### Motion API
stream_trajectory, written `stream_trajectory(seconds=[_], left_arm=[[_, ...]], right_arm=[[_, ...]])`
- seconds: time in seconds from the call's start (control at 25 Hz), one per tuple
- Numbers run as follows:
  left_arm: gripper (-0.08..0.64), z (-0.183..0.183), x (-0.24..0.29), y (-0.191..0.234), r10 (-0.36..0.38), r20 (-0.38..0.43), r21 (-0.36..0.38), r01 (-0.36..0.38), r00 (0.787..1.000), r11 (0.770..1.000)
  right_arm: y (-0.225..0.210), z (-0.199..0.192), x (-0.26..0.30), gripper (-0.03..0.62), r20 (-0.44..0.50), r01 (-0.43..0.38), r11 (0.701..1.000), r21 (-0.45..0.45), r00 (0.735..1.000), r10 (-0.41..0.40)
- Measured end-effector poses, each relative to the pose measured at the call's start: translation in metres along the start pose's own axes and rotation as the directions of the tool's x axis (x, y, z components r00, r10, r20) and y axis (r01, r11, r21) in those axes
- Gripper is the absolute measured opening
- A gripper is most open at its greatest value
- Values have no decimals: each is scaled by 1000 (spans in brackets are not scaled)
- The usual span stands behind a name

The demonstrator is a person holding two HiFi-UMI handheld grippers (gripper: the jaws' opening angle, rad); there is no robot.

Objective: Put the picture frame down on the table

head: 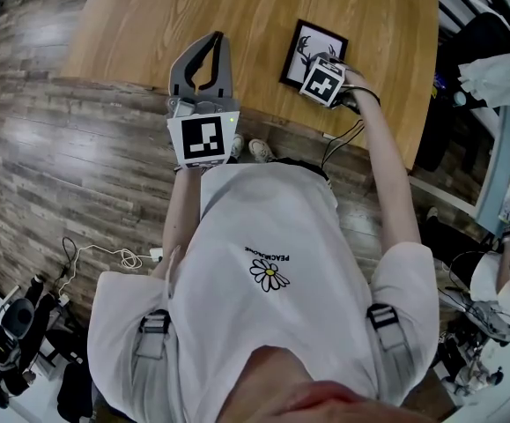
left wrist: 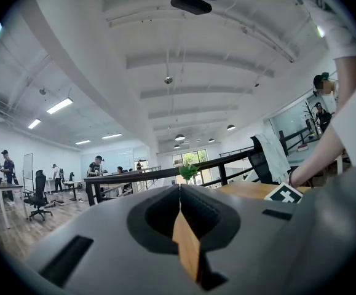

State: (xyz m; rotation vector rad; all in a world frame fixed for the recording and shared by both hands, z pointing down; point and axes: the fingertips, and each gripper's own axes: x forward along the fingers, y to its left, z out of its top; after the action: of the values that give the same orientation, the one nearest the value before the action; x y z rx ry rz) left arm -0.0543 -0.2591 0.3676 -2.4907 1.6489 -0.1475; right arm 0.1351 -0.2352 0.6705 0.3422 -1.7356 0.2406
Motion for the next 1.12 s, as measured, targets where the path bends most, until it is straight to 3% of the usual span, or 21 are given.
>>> stream_trajectory(seconds=[0.28,0.48,0.96,1.12], left_arm=[[18,2,2,-5,-13,8,11,13,1000,1000],[18,3,6,-12,-22,2,20,22,1000,1000],[18,10,11,-16,-35,24,12,35,999,999],[18,8,13,-21,-50,24,-10,50,998,999]], right_arm=[[-6,-7,9,376,-47,-59,998,-6,997,58],[10,-3,-1,376,6,-102,994,48,995,102],[-5,0,-25,374,95,36,999,39,995,-40],[-28,12,-66,374,203,131,987,96,968,-148]])
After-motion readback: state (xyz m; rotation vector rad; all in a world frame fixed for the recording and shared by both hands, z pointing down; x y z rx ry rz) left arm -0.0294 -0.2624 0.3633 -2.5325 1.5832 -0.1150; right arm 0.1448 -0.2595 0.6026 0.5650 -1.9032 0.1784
